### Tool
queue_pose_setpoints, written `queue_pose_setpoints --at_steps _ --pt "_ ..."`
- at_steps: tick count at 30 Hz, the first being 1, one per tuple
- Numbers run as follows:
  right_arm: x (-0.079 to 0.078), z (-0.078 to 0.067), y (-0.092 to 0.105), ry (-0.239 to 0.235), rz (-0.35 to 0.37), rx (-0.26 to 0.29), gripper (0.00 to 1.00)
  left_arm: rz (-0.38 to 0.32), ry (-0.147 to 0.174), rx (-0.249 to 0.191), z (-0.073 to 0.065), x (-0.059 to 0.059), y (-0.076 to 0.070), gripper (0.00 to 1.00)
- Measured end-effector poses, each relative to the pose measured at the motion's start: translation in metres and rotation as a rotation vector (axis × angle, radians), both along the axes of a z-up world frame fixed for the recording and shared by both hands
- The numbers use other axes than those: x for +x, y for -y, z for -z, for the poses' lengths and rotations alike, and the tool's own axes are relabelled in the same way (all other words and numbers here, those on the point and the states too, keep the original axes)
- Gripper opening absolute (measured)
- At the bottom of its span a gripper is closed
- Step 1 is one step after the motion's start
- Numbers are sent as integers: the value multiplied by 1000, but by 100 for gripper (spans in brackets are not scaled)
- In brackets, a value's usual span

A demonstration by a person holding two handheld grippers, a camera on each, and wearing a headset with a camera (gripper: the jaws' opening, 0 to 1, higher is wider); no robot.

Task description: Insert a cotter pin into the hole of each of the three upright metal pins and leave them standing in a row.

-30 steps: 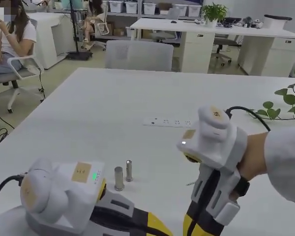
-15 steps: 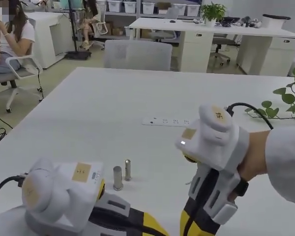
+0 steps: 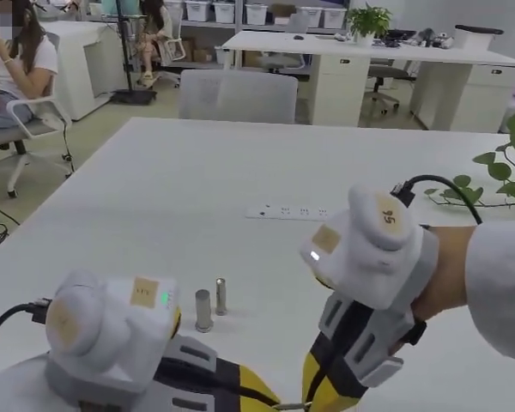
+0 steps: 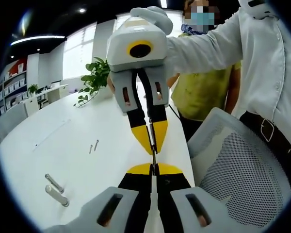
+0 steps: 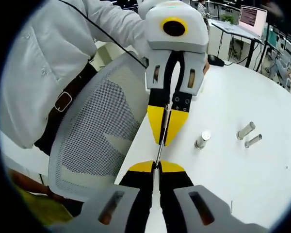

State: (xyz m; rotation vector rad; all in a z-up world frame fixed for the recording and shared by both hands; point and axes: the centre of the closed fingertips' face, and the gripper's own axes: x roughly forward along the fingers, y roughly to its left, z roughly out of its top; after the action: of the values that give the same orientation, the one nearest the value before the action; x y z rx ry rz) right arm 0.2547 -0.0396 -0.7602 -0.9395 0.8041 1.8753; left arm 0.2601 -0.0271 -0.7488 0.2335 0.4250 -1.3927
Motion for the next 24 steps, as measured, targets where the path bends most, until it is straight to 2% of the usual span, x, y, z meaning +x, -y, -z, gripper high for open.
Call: queue_pose_setpoints --at_steps 5,11,18,24 --pt "2 0 0 49 0 -2 4 -12 0 3 0 3 -1 0" --pt "10 -1 -3 114 36 11 4 -41 -11 -12 -1 8 -4 0" --pt "11 -1 -3 150 47 10 3 -53 -28 -21 0 8 -4 0" --pt "10 0 -3 153 46 9 4 -49 -29 -14 1 7 -5 0"
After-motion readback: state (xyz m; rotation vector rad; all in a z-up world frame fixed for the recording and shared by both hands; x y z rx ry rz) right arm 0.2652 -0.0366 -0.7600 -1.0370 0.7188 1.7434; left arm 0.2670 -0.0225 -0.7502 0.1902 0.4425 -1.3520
